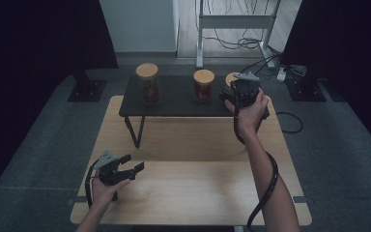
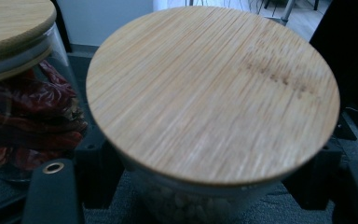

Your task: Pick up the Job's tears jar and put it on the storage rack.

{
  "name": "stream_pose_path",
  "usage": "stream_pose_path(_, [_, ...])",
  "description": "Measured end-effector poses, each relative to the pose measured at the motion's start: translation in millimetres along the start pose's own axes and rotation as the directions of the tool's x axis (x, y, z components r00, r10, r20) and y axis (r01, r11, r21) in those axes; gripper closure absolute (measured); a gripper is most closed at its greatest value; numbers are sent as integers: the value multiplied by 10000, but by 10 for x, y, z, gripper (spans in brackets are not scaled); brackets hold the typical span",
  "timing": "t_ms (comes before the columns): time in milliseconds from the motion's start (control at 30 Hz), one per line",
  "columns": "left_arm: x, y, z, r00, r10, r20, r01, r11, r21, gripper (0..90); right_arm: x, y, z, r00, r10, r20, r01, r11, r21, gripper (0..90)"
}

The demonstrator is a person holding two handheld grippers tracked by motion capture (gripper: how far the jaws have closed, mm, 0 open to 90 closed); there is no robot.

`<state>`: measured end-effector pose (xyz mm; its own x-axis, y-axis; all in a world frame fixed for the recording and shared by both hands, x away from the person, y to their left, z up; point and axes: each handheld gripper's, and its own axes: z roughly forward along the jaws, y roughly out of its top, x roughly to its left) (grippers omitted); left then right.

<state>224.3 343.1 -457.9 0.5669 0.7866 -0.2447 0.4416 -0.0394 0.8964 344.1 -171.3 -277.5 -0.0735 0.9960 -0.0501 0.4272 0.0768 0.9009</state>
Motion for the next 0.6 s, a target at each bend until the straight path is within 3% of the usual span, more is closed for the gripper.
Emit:
stream_pose_path(133, [6,-2,2,10000,-15,-3,15,10000,2,229,13,7,34,10000,42,64,-42,10000,40,252])
stream_pose_path(267, [9,-5,3,10000,-31,-6,31,10000,7,229,-39,22,61,9989,464,-77,-463,9988,135,251])
stream_pose_path(600, [-3,0,15,10000,9,45,-9,10000,33,229,-23,3,48,9986,525,-43,-525,9986,83,249])
